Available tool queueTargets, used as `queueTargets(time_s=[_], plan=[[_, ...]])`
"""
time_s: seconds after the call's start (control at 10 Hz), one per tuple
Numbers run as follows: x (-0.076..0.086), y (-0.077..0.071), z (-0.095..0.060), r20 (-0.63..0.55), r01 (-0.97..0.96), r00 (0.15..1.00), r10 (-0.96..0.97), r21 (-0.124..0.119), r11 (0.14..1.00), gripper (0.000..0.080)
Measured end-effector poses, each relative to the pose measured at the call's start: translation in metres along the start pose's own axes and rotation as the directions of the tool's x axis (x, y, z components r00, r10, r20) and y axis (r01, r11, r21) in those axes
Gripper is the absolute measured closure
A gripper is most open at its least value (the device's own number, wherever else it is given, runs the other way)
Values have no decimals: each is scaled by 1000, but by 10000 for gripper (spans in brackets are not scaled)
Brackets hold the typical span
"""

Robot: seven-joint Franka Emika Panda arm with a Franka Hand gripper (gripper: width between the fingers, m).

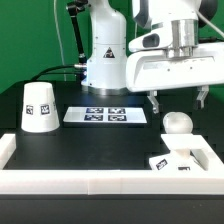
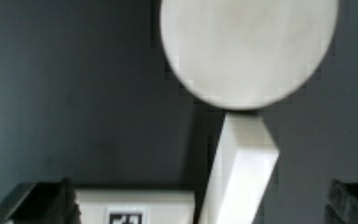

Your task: Assemble lamp

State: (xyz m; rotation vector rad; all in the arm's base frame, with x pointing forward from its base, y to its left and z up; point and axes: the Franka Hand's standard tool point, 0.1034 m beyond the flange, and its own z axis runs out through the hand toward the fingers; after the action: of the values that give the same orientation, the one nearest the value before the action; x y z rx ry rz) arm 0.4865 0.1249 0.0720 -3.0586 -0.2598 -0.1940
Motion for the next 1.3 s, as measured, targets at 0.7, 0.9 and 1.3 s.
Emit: queueTargets(time_s=[0.7, 0.9, 1.3], plan=[[-13, -10, 1, 456, -3, 890, -8, 24, 1000, 101], [-16, -12, 0, 562, -41, 826, 34, -1, 999, 101], [-24, -11, 14, 765, -49, 644, 33, -2, 999, 101]])
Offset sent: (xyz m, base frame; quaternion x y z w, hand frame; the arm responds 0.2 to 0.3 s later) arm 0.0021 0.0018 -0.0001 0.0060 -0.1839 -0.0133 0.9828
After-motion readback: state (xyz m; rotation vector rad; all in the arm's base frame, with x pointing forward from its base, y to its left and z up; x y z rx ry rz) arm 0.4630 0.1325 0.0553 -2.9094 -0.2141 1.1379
